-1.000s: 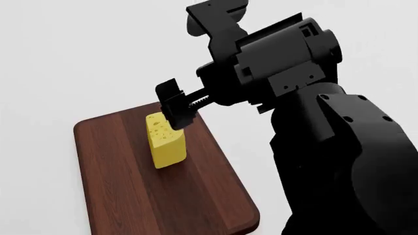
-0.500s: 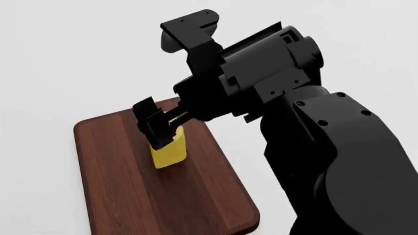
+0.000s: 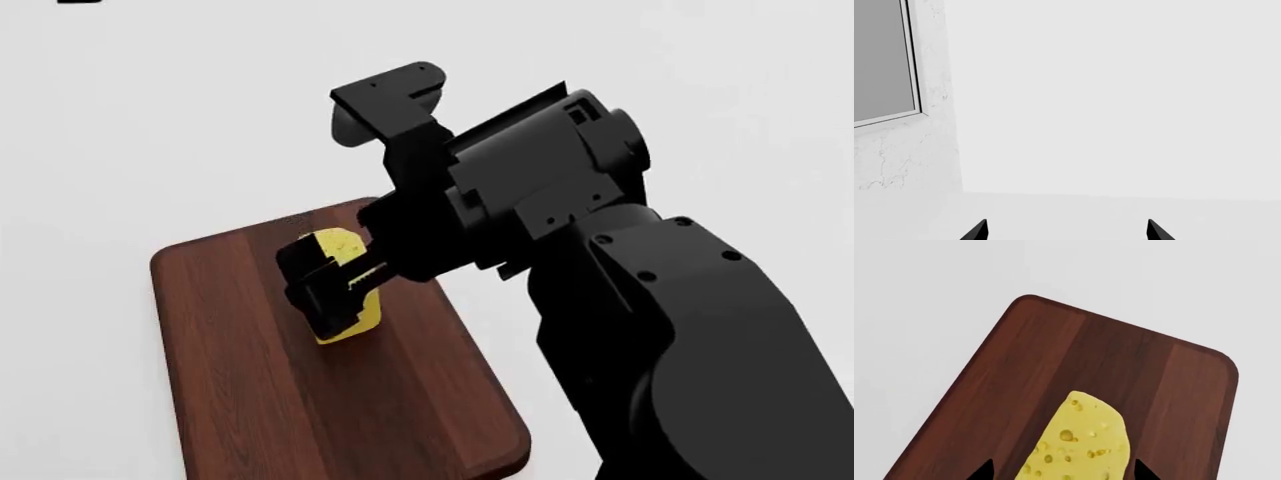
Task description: Clear the non-vegetable object off the cutting board and place the vegetables onto it.
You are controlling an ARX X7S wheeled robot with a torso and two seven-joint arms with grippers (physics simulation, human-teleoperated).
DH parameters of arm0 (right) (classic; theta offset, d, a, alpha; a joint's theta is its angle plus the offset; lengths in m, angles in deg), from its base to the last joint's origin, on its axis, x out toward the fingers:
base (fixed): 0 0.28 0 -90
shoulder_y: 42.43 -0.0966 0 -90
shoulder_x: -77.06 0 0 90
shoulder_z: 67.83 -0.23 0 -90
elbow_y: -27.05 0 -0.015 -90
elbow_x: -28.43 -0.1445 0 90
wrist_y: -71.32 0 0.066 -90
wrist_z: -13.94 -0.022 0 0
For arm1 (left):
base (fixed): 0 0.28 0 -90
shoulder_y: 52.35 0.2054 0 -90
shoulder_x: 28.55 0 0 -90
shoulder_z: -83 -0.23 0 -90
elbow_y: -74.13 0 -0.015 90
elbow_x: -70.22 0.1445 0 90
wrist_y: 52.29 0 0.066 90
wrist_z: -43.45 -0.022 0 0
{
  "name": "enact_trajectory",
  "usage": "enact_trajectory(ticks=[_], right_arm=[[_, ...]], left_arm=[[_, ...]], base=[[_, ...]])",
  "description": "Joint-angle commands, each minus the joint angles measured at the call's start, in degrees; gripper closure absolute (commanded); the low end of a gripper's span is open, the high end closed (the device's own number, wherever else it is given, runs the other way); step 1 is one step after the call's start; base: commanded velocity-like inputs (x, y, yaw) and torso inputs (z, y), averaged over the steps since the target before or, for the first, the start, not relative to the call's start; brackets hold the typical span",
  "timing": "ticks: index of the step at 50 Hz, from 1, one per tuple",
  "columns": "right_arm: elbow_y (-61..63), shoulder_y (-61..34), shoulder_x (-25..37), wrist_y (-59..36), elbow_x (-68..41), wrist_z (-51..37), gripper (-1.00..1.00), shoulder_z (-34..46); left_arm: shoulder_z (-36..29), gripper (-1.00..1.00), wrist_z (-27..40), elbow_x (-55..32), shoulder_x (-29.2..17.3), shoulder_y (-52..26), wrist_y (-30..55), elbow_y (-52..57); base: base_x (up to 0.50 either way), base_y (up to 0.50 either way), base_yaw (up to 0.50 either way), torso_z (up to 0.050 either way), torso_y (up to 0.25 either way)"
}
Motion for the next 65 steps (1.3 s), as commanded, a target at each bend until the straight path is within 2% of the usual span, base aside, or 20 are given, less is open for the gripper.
enact_trajectory(ticks=[1,25,26,36,42,55,65], right_arm=[[-0.3,1.2,0.0,-0.1,0.2,0.3,-1.0,-0.1],[-0.7,3.0,0.0,-1.3,0.8,0.0,-1.0,-0.3],[-0.7,2.9,0.0,-1.3,1.1,-0.3,1.0,-0.3],[-0.7,1.5,0.0,-2.2,0.4,-0.9,1.0,-0.4],[-0.1,-2.5,0.0,-1.9,-0.7,-1.4,1.0,-0.1],[-6.3,-4.8,0.0,-1.7,0.6,-3.3,1.0,-1.8],[-6.8,-5.3,2.4,-6.8,16.4,-5.5,1.0,-16.7]], left_arm=[[-0.1,-1.0,0.0,-0.1,-0.1,0.2,-0.5,-0.3],[0.1,-1.0,0.4,-0.7,-0.5,0.1,0.0,0.5],[0.1,-1.0,0.4,-0.7,-0.5,0.2,0.0,0.5],[0.5,-1.0,0.5,-1.3,-0.8,-0.2,0.8,1.0],[0.9,-1.0,0.8,-1.8,-1.1,0.2,1.7,2.2],[1.9,-1.0,2.3,-3.7,-1.9,0.7,6.4,8.8],[1.7,-1.0,2.3,-3.9,-1.5,-0.3,6.6,8.7]], base=[[0.0,0.0,0.0,0.0,0.0],[0.0,0.0,0.0,0.0,0.0],[0.0,0.0,0.0,0.0,0.0],[0.0,0.0,0.0,0.0,0.0],[0.0,0.0,0.0,0.0,0.0],[0.0,0.0,0.0,0.0,0.0],[0.0,0.0,0.0,0.0,0.0]])
